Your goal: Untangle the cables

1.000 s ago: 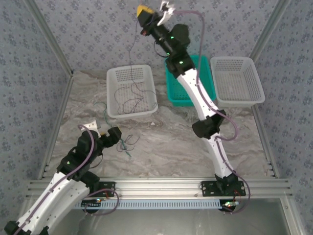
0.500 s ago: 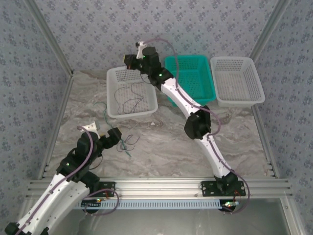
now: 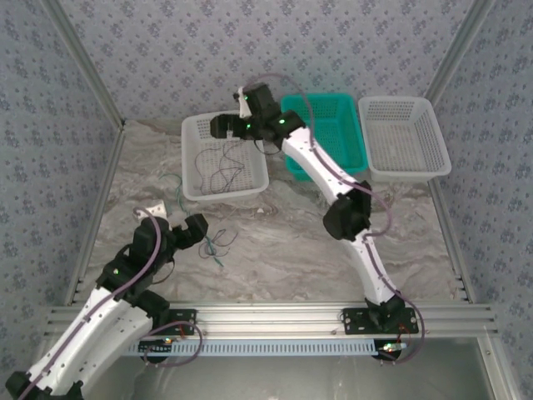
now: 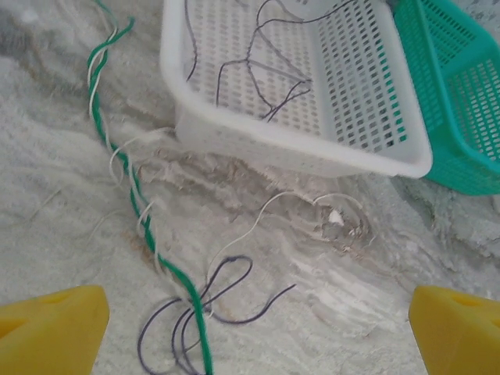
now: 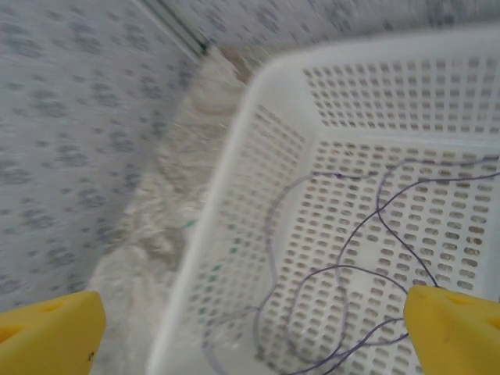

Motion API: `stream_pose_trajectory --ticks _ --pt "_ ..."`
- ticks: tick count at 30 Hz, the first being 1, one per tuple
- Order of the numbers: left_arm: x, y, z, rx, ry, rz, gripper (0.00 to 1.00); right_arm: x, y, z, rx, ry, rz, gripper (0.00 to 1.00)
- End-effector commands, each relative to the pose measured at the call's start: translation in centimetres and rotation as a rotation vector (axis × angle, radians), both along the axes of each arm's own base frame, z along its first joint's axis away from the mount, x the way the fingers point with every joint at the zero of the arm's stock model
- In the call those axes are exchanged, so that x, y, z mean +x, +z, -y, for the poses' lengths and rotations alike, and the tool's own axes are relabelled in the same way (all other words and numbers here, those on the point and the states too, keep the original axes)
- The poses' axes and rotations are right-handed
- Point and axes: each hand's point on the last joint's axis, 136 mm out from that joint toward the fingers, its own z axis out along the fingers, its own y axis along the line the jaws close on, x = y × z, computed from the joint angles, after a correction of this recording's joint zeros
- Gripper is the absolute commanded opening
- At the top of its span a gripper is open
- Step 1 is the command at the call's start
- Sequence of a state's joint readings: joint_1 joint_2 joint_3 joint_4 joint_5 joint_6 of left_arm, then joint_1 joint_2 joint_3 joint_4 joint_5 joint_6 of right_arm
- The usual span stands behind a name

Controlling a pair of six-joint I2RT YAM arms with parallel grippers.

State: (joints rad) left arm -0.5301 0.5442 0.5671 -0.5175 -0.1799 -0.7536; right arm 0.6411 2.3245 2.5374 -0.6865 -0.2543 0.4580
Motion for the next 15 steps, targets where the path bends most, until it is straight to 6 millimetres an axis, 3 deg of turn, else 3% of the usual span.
stream_pose_trajectory --ticks 1,6,15 --pt "2.3 5.4 1.1 0.049 -0.047 0.09 0.98 -2.9 7.4 5.0 -0.006 -0.035 0.081 1.0" --pt "8.1 9.8 5.4 0.103 -0.193 0.1 0.97 -6.1 8.9 11.2 -0.058 -0.097 0.091 1.0" --pt "22.9 8.7 13.6 0.105 -0.435 0.004 0.88 -14.1 5.6 20.7 -0.018 -0.249 0.126 1.0"
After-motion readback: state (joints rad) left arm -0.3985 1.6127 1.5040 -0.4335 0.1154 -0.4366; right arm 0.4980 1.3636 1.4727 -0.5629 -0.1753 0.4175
